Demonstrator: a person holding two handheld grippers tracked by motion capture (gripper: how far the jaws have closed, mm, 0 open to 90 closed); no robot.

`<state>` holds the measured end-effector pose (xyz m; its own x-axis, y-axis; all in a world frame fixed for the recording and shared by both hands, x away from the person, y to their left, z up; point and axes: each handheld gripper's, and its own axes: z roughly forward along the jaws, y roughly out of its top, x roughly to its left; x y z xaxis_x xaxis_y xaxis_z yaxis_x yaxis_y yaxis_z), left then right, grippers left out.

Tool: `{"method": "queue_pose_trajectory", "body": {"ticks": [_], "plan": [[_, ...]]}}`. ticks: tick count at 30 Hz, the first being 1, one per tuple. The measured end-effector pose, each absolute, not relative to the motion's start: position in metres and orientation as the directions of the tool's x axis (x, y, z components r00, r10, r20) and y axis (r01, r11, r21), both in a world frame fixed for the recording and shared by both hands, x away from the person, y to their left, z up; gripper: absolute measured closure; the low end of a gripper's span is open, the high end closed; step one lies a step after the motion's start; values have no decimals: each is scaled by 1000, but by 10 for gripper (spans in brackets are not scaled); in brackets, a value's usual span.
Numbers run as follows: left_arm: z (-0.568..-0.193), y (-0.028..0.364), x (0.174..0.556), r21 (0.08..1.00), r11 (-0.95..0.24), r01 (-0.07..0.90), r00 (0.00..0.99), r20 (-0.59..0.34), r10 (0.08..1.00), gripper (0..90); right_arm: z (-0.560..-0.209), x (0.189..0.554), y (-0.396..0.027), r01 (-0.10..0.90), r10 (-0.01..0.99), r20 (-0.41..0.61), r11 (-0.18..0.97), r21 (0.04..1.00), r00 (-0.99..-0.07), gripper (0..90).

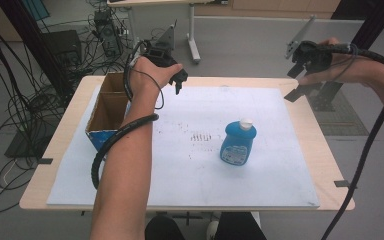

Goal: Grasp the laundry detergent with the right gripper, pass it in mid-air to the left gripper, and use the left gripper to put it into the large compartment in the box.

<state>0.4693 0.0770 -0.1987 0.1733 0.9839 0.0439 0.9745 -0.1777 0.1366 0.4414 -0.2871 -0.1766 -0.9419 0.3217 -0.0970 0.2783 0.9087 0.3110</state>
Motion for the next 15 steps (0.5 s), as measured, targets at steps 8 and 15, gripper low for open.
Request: {"method": "queue_pose_trajectory", "body": {"ticks": [8,15], "plan": [[-201,76,466,135,-182,974,178,42,983,49,-189,423,-297,267,311,-87,905,331,-946,70],[-202,76,467,136,-189,973,185,42,982,49,-207,408,-305,271,314,-66,892,362,-947,62]]}}
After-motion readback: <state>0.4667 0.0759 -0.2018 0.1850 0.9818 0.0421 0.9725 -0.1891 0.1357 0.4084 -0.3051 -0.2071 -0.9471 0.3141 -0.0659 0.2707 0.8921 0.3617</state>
